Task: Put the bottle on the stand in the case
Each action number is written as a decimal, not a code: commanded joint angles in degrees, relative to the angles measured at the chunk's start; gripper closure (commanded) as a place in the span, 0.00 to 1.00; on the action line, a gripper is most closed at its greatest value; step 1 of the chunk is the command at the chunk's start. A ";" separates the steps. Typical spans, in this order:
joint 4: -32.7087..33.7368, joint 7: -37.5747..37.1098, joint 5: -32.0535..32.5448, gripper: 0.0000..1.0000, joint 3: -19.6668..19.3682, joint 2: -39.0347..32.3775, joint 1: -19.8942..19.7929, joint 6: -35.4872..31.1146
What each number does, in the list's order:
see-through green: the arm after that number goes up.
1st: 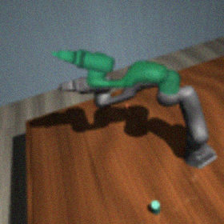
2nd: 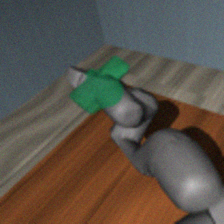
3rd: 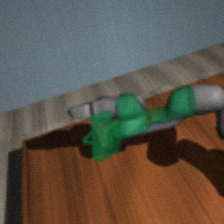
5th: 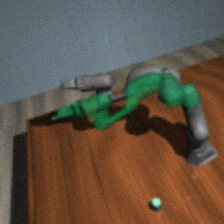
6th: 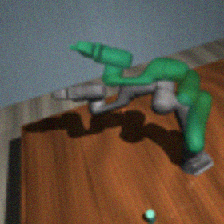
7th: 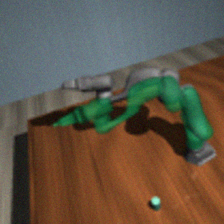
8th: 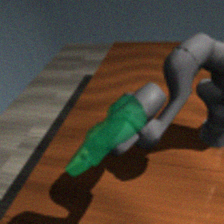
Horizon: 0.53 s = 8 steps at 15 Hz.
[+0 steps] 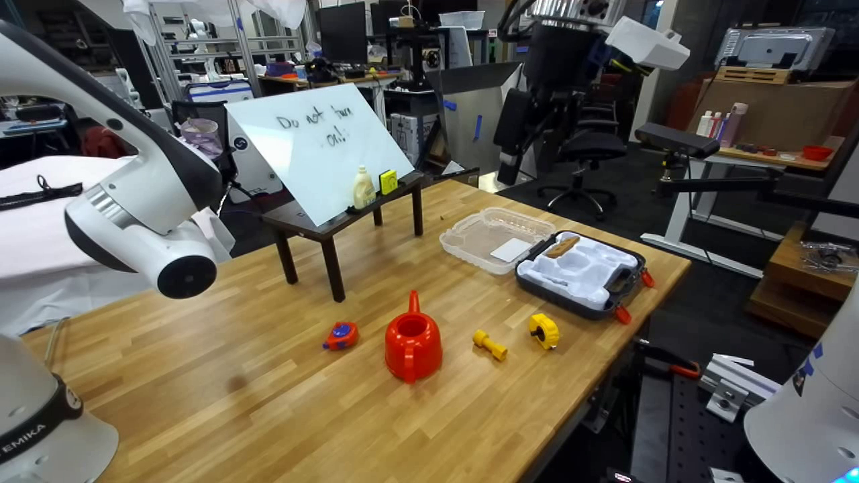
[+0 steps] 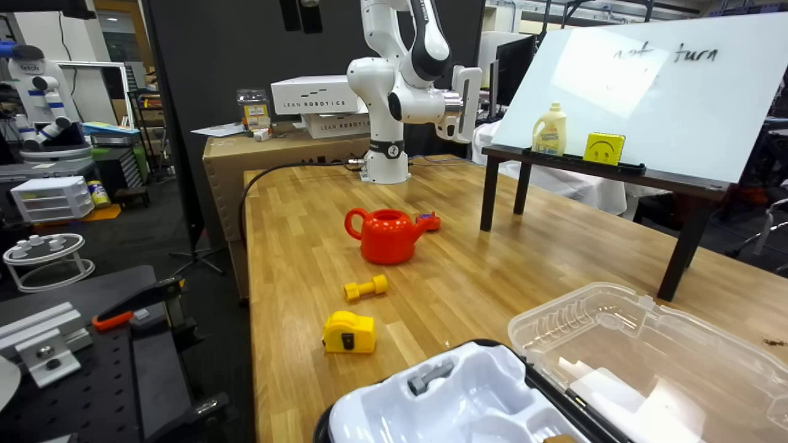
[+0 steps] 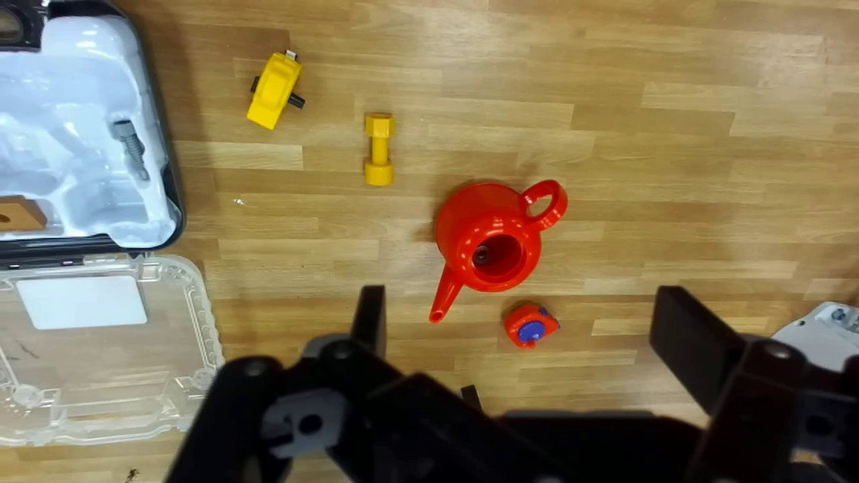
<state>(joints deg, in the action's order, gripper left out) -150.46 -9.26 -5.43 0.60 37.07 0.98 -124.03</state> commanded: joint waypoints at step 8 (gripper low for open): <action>7.01 -5.13 0.21 0.00 1.37 -11.95 -1.14 -0.35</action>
<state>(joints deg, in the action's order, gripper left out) -143.45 -14.73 -4.95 1.47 24.97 0.42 -124.53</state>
